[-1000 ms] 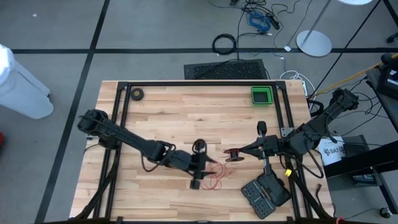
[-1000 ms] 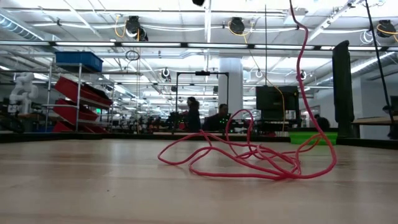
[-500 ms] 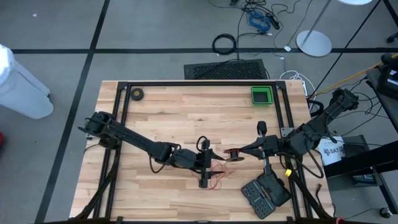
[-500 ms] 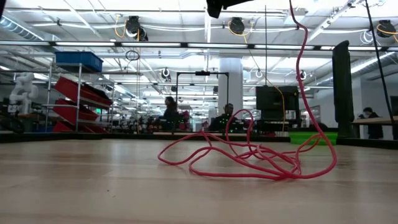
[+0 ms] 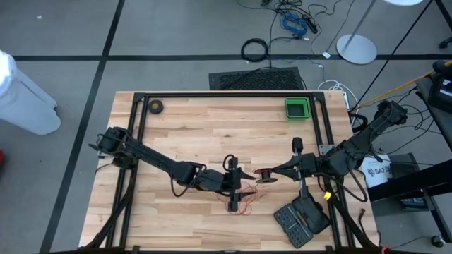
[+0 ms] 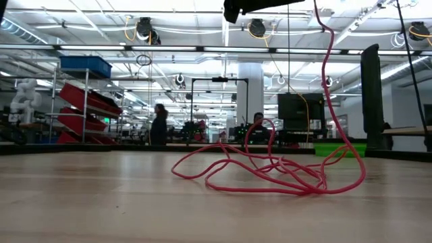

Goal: Coil cords
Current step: Uncoil the red wire from the spool

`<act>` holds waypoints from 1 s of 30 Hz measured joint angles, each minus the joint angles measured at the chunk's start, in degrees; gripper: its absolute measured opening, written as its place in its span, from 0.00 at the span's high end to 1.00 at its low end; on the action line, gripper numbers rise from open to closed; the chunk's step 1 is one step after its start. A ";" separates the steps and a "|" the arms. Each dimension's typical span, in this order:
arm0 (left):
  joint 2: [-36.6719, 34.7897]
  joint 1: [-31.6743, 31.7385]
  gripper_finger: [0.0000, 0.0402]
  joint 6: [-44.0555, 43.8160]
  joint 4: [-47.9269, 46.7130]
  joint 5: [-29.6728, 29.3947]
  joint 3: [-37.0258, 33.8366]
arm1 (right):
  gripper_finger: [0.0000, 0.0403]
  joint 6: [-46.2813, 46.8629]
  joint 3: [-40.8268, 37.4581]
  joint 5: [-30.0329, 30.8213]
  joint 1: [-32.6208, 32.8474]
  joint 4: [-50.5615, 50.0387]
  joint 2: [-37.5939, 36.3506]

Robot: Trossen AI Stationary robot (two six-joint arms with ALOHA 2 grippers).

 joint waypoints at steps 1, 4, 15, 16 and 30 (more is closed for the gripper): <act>0.00 0.01 0.42 0.00 0.06 0.00 0.00 | 1.00 0.00 0.00 0.00 0.00 0.00 0.00; 0.00 0.07 0.42 0.00 -0.02 0.00 0.00 | 1.00 0.00 0.00 0.00 -0.02 0.00 0.00; 0.00 0.12 0.42 -0.05 0.05 0.00 0.00 | 1.00 0.00 0.00 0.02 0.00 0.02 0.00; 0.00 0.18 0.42 -0.08 0.05 0.00 0.00 | 1.00 0.00 0.00 0.02 0.00 0.02 0.00; 2.79 1.01 0.42 -1.62 4.12 0.16 0.11 | 1.00 0.00 0.00 0.04 -0.02 0.13 0.00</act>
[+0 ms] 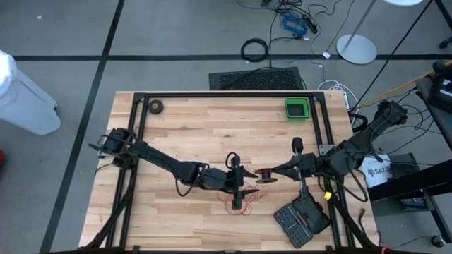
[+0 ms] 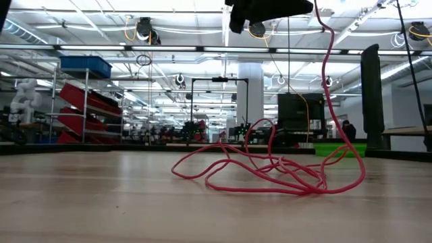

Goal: Coil cords
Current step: Uncoil the red wire from the spool

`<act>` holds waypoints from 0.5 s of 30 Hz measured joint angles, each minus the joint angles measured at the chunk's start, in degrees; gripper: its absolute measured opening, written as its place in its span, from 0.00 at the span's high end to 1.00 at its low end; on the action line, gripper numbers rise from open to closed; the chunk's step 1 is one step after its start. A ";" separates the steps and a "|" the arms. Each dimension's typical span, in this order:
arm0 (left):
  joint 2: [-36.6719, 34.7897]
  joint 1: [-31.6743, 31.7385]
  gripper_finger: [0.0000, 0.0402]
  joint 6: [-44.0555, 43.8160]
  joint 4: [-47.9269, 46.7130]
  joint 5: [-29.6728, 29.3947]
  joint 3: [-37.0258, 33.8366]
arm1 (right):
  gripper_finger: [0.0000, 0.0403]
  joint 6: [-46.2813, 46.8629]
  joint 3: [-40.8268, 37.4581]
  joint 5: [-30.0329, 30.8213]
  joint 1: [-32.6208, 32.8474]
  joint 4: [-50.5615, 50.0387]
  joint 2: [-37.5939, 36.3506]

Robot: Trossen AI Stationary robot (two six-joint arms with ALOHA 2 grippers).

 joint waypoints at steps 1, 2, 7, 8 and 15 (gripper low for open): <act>0.12 0.00 0.43 0.02 -0.31 -0.15 0.00 | 1.00 0.00 0.02 -0.02 0.00 0.00 0.00; 0.20 0.01 0.43 0.02 -0.33 -0.18 -0.02 | 1.00 0.00 0.02 -0.02 0.00 0.00 0.00; 0.18 0.26 0.52 0.02 -0.34 -0.22 -0.02 | 1.00 0.00 0.02 -0.01 0.00 -0.13 0.00; 0.18 0.26 0.54 0.02 -0.38 -0.22 -0.02 | 1.00 0.00 0.02 -0.02 0.00 -0.13 0.00; 0.18 0.29 0.69 0.24 -1.19 -0.20 -0.02 | 1.00 0.00 0.02 -0.02 0.00 -0.17 0.00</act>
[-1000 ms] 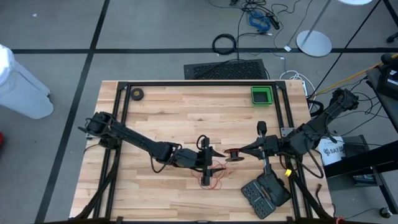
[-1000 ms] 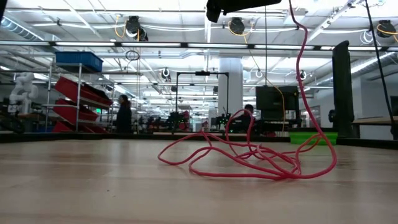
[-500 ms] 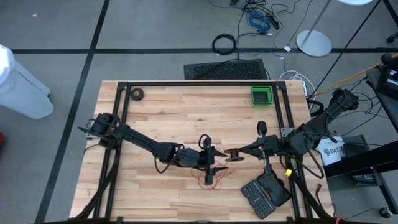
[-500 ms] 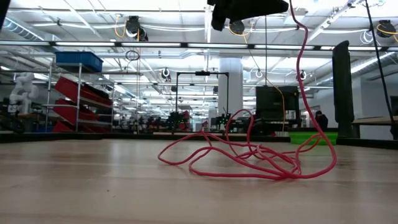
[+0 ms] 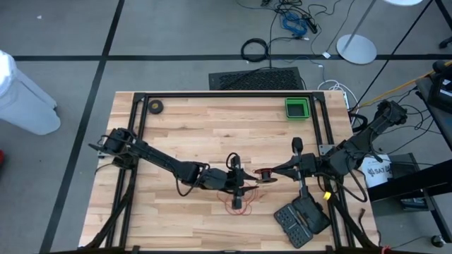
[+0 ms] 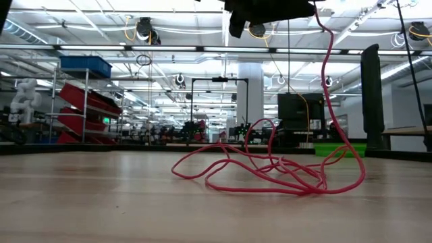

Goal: Coil cords
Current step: Uncoil the red wire from the spool

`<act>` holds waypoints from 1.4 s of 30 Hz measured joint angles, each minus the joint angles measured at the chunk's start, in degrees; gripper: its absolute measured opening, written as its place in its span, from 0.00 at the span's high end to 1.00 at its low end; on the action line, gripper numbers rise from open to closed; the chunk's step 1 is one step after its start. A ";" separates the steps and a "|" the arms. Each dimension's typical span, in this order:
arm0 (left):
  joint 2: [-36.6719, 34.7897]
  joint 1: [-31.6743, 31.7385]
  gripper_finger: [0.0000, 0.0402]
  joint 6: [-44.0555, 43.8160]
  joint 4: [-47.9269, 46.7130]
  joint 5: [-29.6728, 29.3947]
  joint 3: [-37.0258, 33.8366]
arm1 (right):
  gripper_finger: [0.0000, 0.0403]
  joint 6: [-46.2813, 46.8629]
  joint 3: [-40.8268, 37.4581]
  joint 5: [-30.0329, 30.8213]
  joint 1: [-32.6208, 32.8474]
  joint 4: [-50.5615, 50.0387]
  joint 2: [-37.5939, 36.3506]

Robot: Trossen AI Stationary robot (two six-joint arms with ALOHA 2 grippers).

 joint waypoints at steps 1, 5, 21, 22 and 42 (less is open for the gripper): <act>0.00 0.00 0.70 0.24 -0.02 0.11 0.00 | 1.00 0.01 0.00 0.00 0.00 0.00 0.00; -0.31 0.00 0.73 1.70 -0.49 0.52 0.00 | 1.00 0.00 0.00 0.00 0.00 -0.02 0.00; -1.13 0.00 0.94 1.75 -1.97 1.61 -0.02 | 1.00 -0.17 0.00 0.00 0.00 -0.15 0.00; -1.22 0.06 0.96 1.75 -2.02 2.21 -0.02 | 1.00 -0.17 0.00 -0.02 0.00 -0.15 0.00; -19.03 -3.19 0.99 -3.21 -26.72 0.59 -0.07 | 1.00 -0.20 0.00 -0.02 0.00 -0.75 0.00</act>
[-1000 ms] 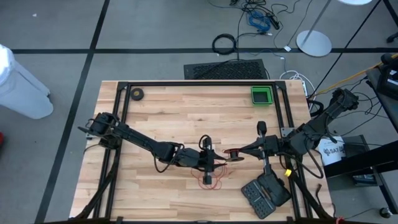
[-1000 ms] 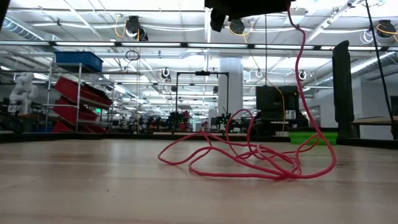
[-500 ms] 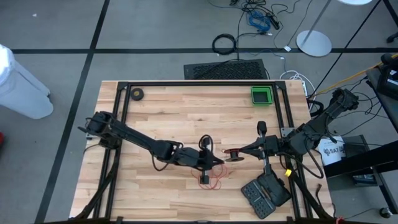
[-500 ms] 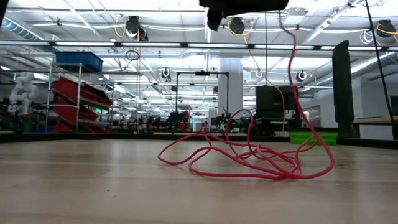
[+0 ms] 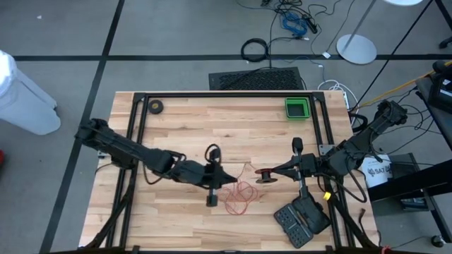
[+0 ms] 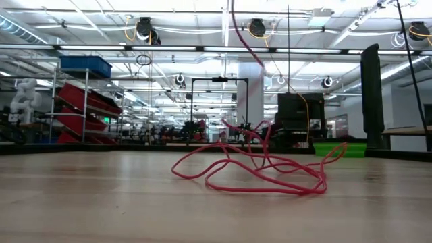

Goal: Coil cords
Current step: Uncoil the red wire from the spool

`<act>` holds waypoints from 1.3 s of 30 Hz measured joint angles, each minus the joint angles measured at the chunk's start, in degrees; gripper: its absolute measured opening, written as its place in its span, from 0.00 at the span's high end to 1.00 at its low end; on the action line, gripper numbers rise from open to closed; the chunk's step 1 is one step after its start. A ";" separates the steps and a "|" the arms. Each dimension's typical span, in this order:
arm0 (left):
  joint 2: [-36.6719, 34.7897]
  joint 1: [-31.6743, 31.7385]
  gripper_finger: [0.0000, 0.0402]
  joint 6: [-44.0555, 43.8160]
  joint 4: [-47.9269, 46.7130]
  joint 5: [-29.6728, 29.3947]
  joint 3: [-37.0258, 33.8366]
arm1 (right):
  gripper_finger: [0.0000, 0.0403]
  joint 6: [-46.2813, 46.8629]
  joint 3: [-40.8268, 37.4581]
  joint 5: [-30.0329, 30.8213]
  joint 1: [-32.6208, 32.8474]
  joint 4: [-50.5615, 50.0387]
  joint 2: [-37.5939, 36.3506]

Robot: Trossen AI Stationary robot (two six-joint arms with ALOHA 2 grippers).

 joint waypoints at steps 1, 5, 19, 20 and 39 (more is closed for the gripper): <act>-0.36 -0.62 0.99 0.00 0.19 -0.52 0.00 | 1.00 0.00 0.00 0.00 0.00 -0.01 0.00; -0.73 -2.40 0.99 2.11 3.56 -1.90 0.00 | 1.00 0.02 0.00 0.00 -0.25 -0.12 0.02; 0.58 -5.13 1.00 7.29 17.61 -2.12 0.00 | 1.00 0.32 0.00 0.01 -5.66 1.60 4.36; 1.17 -5.21 1.00 7.55 18.70 -2.13 0.00 | 1.00 0.28 0.00 0.02 -6.22 1.90 4.64; 13.59 -0.58 1.00 7.91 35.76 7.92 0.00 | 1.00 -5.82 -0.02 -0.13 -13.44 13.69 14.75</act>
